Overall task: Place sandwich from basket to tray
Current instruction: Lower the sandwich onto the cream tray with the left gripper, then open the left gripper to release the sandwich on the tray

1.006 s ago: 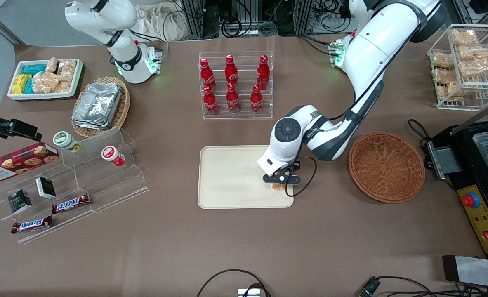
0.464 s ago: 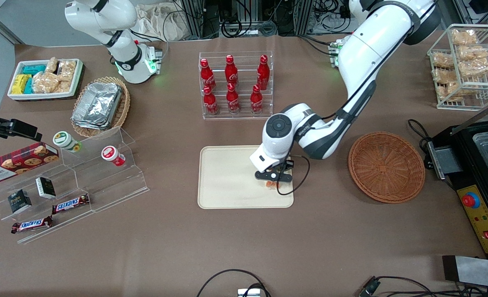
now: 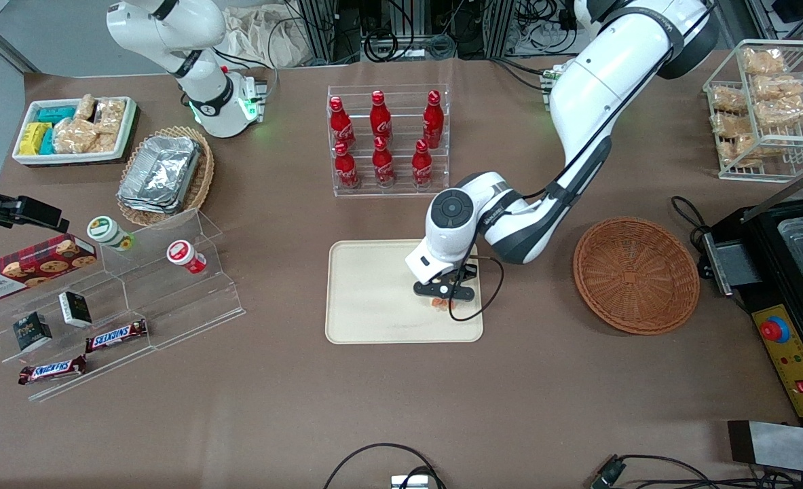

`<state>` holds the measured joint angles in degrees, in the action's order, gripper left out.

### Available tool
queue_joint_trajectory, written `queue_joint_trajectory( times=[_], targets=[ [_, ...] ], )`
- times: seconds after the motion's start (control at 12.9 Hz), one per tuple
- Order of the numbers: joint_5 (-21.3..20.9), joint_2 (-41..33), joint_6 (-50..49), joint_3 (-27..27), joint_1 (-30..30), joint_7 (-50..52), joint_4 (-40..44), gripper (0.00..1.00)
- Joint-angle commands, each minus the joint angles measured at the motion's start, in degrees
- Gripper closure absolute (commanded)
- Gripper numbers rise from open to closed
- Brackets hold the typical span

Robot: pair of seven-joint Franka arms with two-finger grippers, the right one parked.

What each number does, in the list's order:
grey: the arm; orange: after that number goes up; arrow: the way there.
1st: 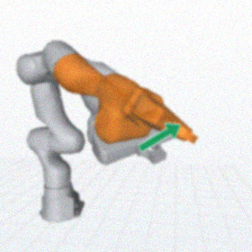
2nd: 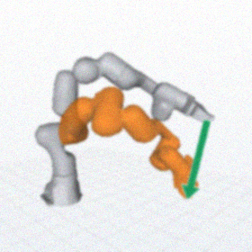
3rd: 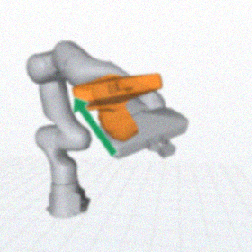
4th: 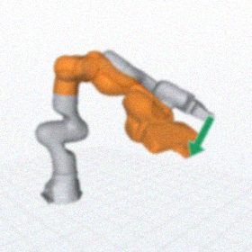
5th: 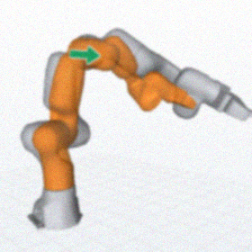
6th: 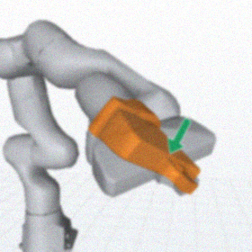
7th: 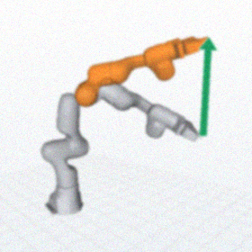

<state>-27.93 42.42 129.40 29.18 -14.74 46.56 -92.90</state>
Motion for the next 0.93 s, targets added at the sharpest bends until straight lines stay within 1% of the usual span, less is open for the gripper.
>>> queue_joint_trajectory(
  times=[0.0,0.08,0.46,0.62,0.77,0.85],
  targets=[
    [-1.34,1.96,-1.26,0.00,-0.55,0.99,2.11,0.11],
    [-1.34,1.96,-1.26,0.00,-0.55,0.99,2.11,0.00],
    [-0.38,0.82,-1.79,0.00,0.50,0.90,3.60,0.00],
    [-0.02,-0.14,-5.02,0.09,1.64,0.73,5.00,0.00],
    [0.24,-1.11,-8.80,0.17,1.91,1.34,8.41,0.00],
    [1.20,-1.90,-10.12,0.17,1.91,1.51,10.35,0.00]
  ],
)
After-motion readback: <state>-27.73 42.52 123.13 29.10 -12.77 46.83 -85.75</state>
